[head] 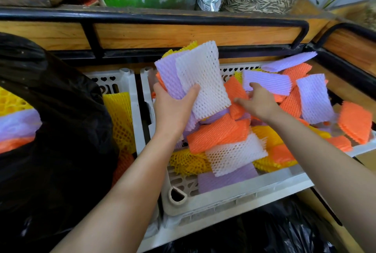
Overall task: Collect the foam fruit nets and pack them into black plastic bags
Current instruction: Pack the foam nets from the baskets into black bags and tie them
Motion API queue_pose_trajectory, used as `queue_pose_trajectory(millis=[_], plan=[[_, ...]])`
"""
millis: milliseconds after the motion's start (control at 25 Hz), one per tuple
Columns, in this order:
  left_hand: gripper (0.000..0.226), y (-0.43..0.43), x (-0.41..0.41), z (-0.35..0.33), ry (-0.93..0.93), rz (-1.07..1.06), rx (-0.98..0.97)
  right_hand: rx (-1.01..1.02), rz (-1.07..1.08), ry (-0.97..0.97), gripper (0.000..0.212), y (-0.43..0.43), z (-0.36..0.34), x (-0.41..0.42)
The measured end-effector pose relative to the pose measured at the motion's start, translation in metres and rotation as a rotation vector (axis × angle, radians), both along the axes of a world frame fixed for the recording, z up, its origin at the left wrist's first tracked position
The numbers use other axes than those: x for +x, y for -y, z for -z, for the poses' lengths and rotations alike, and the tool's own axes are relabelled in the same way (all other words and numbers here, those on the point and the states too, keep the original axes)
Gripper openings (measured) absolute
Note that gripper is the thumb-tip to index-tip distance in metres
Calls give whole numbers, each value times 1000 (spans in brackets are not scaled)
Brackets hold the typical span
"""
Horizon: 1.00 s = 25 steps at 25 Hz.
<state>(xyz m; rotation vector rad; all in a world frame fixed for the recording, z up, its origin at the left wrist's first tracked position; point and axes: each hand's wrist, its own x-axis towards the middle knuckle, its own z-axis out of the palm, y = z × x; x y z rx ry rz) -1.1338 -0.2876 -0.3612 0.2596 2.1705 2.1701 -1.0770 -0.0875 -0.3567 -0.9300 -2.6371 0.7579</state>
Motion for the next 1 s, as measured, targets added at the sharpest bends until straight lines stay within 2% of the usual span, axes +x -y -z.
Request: queue_pose_trajectory(millis=[120,160,280,440,520,640,840,920,1000], plan=[[56,-1,4,-3,-17,19,-8,-17,-69,160,39,-3,16,14],[54,-2,5,-3,-21,29,-15,-16,-69,180,39,-2,18,16],[53,-2,6,-3,-26,44,-12,-6,-45,172,56,0,19,15],[53,1,7,-2,-18,64,5,-108,25,99,75,0,23,18],[52,2,7,-2,-25,71,-11,-123,34,107,64,-3,22,18],[58,2,8,-2,-18,65,-18,-189,74,-99,33,-3,10,25],[62,3,17,-3,4,82,-100,89,171,-473,36,23,-46,63],[62,2,24,-8,19,113,-106,171,98,-494,40,48,-59,79],[70,0,36,-14,21,147,-58,249,-48,-416,43,76,-60,89]])
